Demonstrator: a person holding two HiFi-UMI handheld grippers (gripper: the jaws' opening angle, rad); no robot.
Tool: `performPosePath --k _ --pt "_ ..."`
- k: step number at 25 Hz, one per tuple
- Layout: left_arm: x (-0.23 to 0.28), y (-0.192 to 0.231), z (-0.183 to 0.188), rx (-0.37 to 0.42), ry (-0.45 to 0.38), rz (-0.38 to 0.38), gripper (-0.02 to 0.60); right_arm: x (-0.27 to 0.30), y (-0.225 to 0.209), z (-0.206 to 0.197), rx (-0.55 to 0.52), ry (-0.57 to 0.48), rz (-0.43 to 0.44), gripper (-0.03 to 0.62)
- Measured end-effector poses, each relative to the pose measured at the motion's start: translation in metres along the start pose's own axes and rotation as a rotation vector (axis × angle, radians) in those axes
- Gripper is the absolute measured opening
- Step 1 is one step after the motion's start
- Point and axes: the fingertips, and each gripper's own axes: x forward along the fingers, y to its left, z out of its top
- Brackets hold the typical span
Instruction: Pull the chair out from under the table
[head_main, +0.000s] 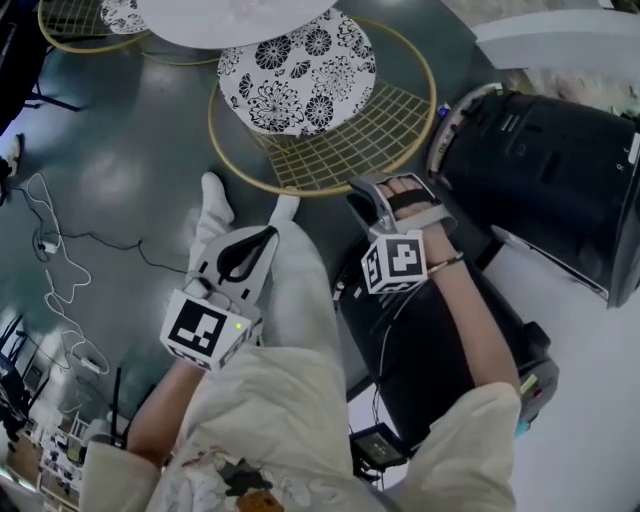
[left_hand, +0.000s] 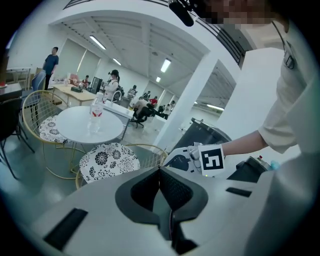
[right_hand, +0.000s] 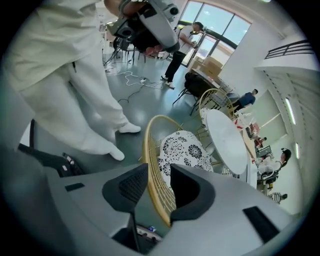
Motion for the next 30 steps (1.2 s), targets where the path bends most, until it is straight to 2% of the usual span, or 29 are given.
performPosePath --k 6,10,13,15,18,23,30 --pt "0.018 -0.002 -0.014 -0.03 0.03 0.002 0.002 0.027 0.01 -0.049 -0.128 0.109 0.114 0.132" --pt "0.029 -0.004 -0.01 -0.035 0.026 -0.006 0.003 0.035 0.008 -0.064 -0.162 0.13 0.128 0.132" --pt "0.038 0.002 -0.004 -0.042 0.04 -0.014 0.002 0.038 -0.002 -0.066 -0.16 0.109 0.106 0.13" --pt "0.041 0.005 -0.001 -0.042 0.064 -0.023 0.003 0.037 -0.006 -0.065 -0.163 0.09 0.082 0.075" --pt "0.047 0.001 -0.005 -0.03 0.09 -0.038 0.002 0.037 -0.004 -0.064 -0.182 0.083 0.05 0.069" --pt "0.051 0.003 0.004 -0.024 0.097 -0.046 0.002 0.037 -0.004 -0.062 -0.179 0.083 0.077 0.066" --pt "0.047 0.038 0.02 -0.057 0.103 -0.046 0.003 0.037 -0.004 -0.064 -0.173 0.116 0.142 0.066"
